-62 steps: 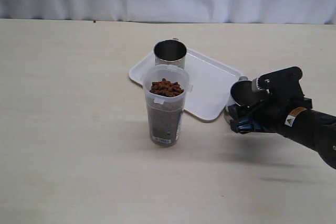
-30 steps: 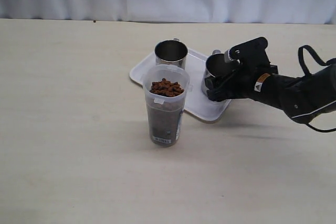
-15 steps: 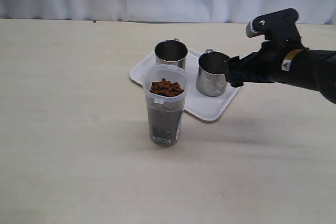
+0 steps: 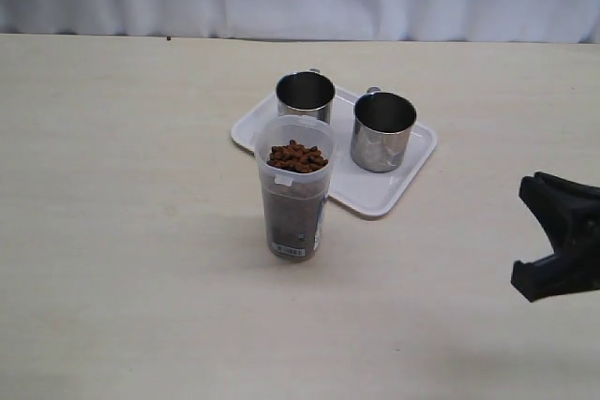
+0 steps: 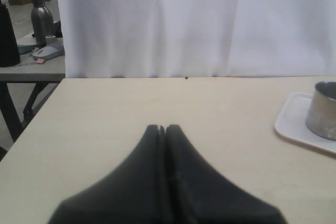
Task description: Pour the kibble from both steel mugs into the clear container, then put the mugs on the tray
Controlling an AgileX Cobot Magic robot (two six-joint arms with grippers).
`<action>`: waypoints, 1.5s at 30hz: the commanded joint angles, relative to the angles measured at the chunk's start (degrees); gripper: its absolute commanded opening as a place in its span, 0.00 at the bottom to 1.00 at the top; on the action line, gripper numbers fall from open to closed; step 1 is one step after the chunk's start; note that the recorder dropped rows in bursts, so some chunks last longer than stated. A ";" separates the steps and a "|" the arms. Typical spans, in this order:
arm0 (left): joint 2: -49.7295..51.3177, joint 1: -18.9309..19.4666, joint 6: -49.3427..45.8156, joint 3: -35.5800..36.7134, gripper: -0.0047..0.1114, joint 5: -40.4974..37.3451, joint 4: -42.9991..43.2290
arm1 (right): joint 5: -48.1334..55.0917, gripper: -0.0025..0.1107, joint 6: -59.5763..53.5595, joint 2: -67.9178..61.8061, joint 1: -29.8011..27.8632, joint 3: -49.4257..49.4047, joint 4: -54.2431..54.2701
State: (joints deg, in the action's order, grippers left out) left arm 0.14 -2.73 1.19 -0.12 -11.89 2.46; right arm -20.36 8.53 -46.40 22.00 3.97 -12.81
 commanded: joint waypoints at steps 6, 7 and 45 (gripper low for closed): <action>-0.14 -0.38 0.02 0.12 0.04 0.63 0.02 | -0.44 0.07 0.29 16.49 0.14 -3.97 0.40; -0.14 -0.38 0.02 0.12 0.04 0.63 0.02 | -0.56 0.07 0.29 17.62 0.14 -3.97 0.40; -0.14 -0.38 0.02 0.12 0.04 0.62 0.02 | 26.38 0.07 0.29 46.40 -13.84 -3.97 6.34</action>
State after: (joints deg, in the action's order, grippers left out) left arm 0.14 -2.73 1.19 -0.12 -11.89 2.46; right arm -2.93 8.75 -0.17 8.05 0.25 -8.60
